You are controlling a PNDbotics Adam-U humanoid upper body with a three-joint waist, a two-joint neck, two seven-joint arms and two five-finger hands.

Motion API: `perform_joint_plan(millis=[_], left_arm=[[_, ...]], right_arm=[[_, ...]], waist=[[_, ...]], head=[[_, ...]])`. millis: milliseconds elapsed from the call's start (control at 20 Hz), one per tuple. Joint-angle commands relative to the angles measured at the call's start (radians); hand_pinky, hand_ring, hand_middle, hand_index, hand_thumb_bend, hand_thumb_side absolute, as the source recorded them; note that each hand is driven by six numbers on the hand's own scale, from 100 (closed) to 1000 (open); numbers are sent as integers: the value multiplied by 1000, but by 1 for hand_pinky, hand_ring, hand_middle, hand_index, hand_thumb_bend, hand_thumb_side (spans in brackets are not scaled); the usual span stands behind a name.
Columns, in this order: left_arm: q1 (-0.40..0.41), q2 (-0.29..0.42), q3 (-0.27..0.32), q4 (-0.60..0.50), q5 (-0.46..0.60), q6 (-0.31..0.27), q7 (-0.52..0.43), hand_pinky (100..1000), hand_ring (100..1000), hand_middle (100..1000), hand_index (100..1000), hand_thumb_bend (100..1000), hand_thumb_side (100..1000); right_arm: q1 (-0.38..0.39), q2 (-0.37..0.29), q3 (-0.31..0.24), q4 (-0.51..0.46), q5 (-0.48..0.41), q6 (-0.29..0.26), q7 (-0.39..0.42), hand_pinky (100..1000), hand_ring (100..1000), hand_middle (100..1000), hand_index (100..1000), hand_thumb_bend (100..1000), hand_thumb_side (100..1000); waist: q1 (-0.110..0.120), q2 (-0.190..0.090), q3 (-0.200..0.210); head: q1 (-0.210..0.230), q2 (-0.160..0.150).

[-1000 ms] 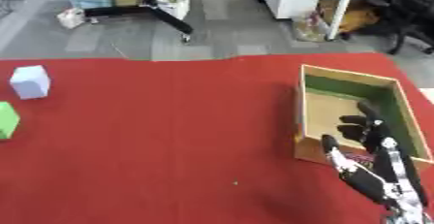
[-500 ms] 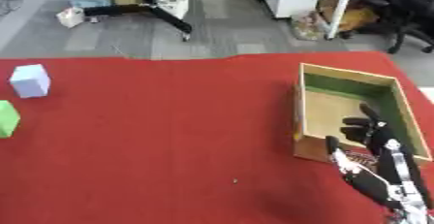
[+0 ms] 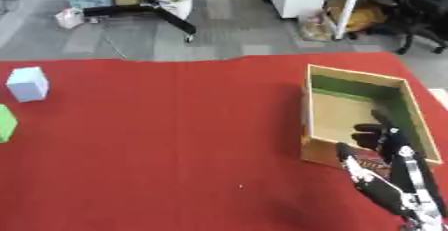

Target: Pick up the objects with one hand, pass them to the other hand, and then place them into the box on the other side of the table.

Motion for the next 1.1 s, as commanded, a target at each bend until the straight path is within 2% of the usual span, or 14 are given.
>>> perform_joint_plan(millis=[50,500,1100], left_arm=[[-35,30,26,0,10,15,-9,841,809,765,835,530,280],[-40,10,45,70,30,25,-100,848,833,812,865,564,323],[-53,-7,55,100,6,51,-53,859,868,887,914,577,359]], right_arm=[[-6,-12,-2,-8,-6,-2,5,751,717,700,950,345,306],[-6,-8,7,-7,-13,-5,25,752,716,698,951,344,310],[-14,1,12,-8,-20,-8,43,752,715,695,952,342,309]], waist=[[-5,-21,2],[-14,-12,-16],[-22,10,-36]], head=[[0,2],[13,-4],[27,-15]])
